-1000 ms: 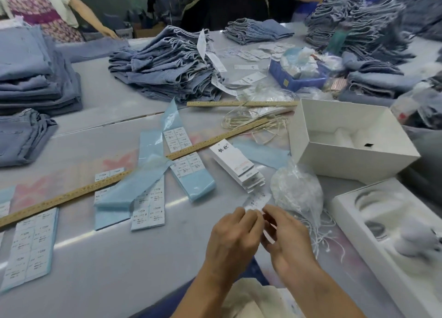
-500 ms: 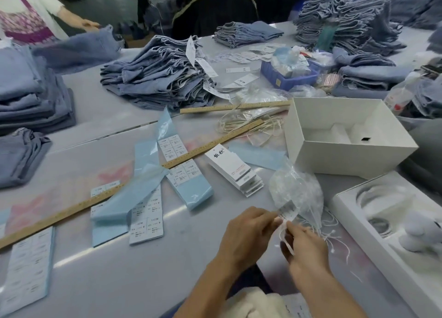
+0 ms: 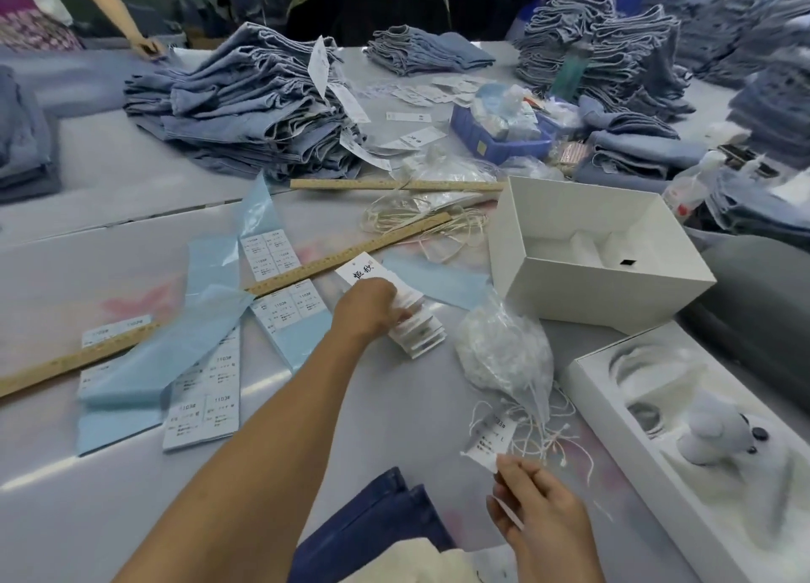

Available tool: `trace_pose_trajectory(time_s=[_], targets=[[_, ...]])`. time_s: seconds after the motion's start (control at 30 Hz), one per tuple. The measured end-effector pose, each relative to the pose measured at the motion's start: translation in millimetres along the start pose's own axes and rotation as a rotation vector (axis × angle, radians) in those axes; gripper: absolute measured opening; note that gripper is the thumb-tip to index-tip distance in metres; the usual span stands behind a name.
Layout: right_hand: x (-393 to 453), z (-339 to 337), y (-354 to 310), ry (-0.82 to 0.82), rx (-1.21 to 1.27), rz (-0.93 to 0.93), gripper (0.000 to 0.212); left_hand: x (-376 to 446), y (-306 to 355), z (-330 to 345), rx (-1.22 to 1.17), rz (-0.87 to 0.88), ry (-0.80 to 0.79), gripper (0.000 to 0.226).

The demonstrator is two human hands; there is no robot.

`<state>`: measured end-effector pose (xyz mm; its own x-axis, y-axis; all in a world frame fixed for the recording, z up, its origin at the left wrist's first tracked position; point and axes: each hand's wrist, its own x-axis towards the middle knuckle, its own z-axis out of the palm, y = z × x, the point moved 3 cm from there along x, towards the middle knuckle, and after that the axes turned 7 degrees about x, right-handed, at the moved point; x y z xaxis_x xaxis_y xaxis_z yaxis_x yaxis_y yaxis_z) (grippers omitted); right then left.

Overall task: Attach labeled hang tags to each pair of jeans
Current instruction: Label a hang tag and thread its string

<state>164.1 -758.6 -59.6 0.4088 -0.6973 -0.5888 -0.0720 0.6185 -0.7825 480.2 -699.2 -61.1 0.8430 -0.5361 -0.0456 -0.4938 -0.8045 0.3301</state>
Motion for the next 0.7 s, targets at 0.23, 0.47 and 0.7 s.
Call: trace_pose_trajectory(time_s=[0.23, 0.47, 0.7], targets=[[-7.0, 2.6, -2.6, -0.015, 0.013, 0.032, 0.009, 3.2, -4.9, -23.1, -0.244, -0.066, 0.097, 0.015], [-24.2, 2.0, -19.5, -0.027, 0.076, 0.012, 0.012, -55.4, -12.9, -115.5, -0.535, -0.266, 0.68, 0.017], [-124.1, 6.7, -74.0, -0.255, 0.297, 0.064, 0.019, -312.5, 20.2, -117.0, -0.562, 0.031, 0.551, 0.019]])
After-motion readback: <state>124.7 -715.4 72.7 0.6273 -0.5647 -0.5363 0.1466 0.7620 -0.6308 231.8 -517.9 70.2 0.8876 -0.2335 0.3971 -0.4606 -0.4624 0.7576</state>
